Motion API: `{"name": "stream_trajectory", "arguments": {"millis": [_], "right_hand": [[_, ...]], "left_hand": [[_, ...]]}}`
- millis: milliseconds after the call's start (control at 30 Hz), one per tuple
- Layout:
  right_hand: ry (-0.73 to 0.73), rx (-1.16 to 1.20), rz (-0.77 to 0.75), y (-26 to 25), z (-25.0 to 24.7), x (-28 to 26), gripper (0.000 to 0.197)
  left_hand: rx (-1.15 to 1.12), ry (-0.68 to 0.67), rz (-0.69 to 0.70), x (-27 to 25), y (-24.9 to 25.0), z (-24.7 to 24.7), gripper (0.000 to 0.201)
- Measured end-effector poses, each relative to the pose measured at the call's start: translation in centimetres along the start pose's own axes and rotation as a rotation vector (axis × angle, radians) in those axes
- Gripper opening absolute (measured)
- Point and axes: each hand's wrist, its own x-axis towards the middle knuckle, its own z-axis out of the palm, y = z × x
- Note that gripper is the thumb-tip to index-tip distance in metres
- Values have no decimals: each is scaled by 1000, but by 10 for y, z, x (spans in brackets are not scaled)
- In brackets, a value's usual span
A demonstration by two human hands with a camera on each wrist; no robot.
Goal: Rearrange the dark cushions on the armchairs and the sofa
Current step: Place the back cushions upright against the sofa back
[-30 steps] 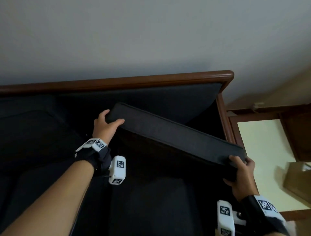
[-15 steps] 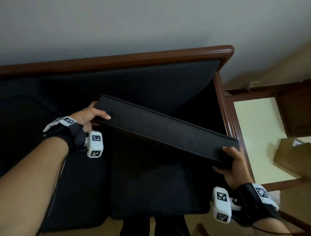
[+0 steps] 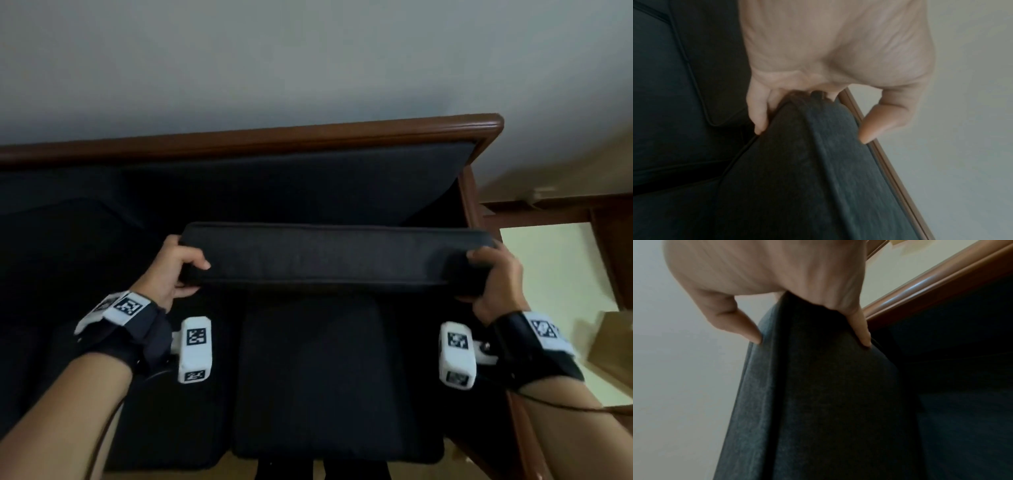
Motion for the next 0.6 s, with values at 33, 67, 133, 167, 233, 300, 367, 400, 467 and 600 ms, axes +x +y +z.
{"name": "stream_trajectory", "arguments": {"millis": [33, 67, 133, 167, 233, 300, 367, 400, 467, 600], "right_hand": [[-10, -28, -2, -4, 9, 11, 37], [-17, -51, -14, -7, 18, 20, 45], [-14, -77, -60, -11, 33, 36, 61], [-14, -85, -81, -13, 38, 45, 62], [-26, -84, -84, -17, 46, 59, 54], [-21, -105, -87, -20, 53, 71, 52], [-5, -134, -111, -21, 62, 76, 62], [8, -149, -123, -20, 64, 79, 71], [38, -181, -127, -15, 62, 89, 86], [50, -283, -145, -14, 59, 96, 93]], "left_hand": [[10, 14, -10, 2, 1, 4, 59], [14, 20, -38, 5, 2, 8, 64], [26, 9, -92, 10, 4, 20, 74], [40, 1, -89, 13, 8, 25, 75], [41, 13, -59, 23, 22, 33, 71], [24, 31, -52, 33, 35, 38, 70], [13, 43, -43, 41, 41, 40, 71], [2, 48, -37, 45, 41, 40, 71], [-24, 52, -20, 49, 39, 42, 72], [-155, 124, 12, 54, 36, 55, 70]]}}
